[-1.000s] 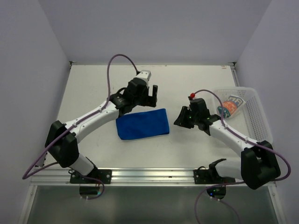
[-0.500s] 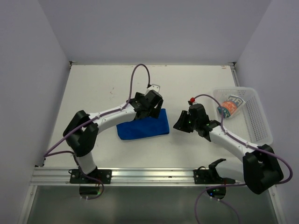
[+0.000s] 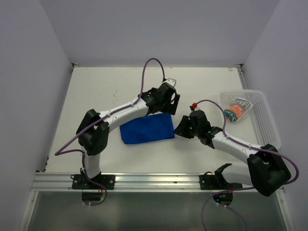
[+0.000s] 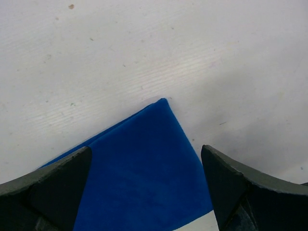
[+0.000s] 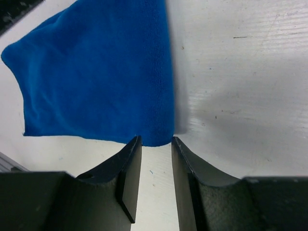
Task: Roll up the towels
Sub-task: Fold the towel, then roll the towel
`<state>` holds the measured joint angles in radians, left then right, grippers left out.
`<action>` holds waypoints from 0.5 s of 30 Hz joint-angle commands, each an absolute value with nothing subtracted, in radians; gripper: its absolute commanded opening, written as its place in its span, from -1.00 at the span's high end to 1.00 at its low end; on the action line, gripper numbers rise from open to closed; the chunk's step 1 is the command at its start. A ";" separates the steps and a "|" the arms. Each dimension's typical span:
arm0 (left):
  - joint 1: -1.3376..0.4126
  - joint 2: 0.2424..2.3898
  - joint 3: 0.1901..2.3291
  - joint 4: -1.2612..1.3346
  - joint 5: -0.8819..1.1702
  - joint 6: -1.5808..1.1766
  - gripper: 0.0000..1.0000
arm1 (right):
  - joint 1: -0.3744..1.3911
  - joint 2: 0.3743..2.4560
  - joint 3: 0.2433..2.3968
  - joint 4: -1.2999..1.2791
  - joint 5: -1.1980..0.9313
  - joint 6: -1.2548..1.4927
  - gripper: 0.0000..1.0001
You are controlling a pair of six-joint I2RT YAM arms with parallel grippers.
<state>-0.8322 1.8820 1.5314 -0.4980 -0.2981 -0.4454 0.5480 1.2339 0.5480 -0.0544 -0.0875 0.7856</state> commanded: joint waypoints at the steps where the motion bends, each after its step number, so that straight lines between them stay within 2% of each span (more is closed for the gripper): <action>1: -0.833 1.934 1.661 -0.574 -0.229 -0.498 -0.99 | 0.551 1.255 0.508 0.083 -0.083 0.854 0.28; 5: -0.831 1.974 1.729 -0.612 -0.181 -0.541 -0.97 | 0.551 1.301 0.479 0.159 -0.089 0.882 0.24; 9: -0.810 2.017 1.735 -0.600 -0.065 -0.589 -0.84 | 0.551 1.356 0.480 0.207 -0.066 0.881 0.20; 15: -0.804 2.026 1.689 -0.552 -0.028 -0.615 -0.83 | 0.551 1.407 0.463 0.287 -0.083 0.905 0.19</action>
